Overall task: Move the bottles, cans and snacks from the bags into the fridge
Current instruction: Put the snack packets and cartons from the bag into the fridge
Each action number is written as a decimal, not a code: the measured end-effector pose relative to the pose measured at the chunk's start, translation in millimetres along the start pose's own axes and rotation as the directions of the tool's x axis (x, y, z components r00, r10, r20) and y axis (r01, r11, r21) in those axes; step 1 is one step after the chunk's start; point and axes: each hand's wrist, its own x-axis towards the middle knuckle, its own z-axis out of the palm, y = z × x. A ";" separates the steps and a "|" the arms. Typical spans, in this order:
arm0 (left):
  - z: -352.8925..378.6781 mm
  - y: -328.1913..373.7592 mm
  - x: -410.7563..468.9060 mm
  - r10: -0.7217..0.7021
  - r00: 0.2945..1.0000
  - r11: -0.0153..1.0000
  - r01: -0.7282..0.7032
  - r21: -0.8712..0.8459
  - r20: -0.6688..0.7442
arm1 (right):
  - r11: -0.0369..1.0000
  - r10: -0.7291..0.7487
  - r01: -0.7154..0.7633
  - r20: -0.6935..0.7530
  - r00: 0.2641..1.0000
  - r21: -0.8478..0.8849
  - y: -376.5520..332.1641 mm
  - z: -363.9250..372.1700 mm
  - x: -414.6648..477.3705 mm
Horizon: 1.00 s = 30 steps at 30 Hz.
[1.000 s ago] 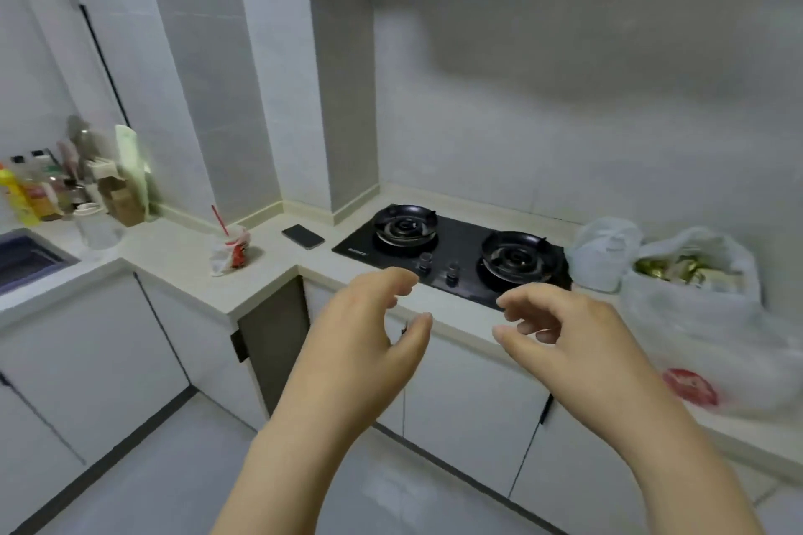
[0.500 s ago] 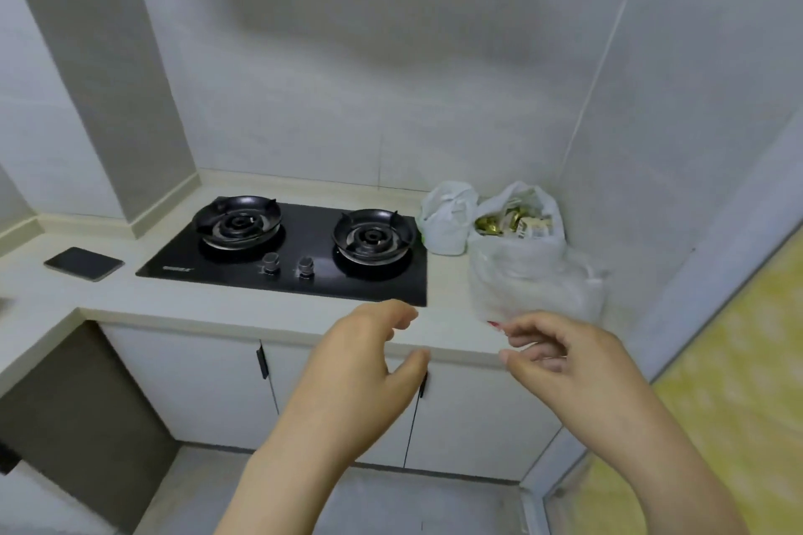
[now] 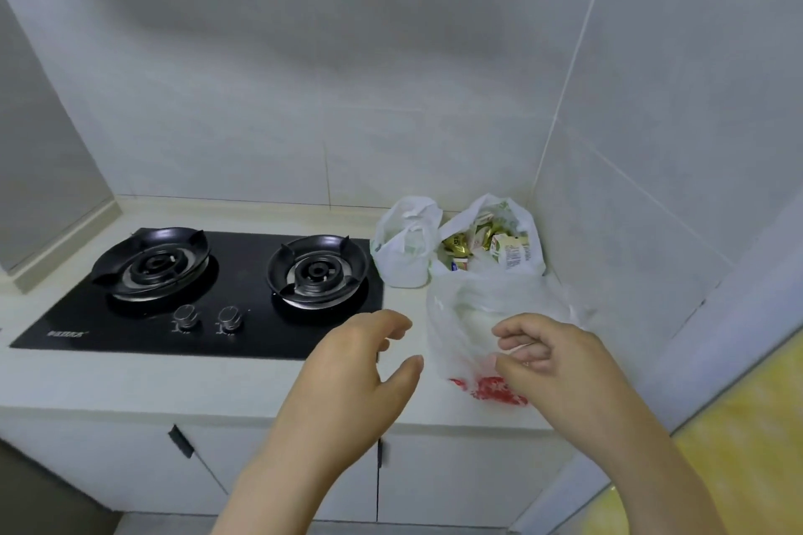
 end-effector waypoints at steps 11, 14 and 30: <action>30.7 -23.4 133.2 0.029 0.995 0.999 -0.026 -0.034 0.095 | 0.997 0.061 -0.063 -0.044 0.997 -0.035 25.5 2.0 114.3; 28.4 -37.5 178.2 0.044 0.994 0.998 -0.040 -0.038 0.102 | 0.995 0.086 -0.088 -0.049 0.995 -0.050 24.0 7.4 152.5; 76.7 -76.7 328.5 0.054 0.954 0.994 -0.024 -0.103 0.295 | 0.953 0.270 -0.273 -0.038 0.962 -0.131 59.3 15.5 281.6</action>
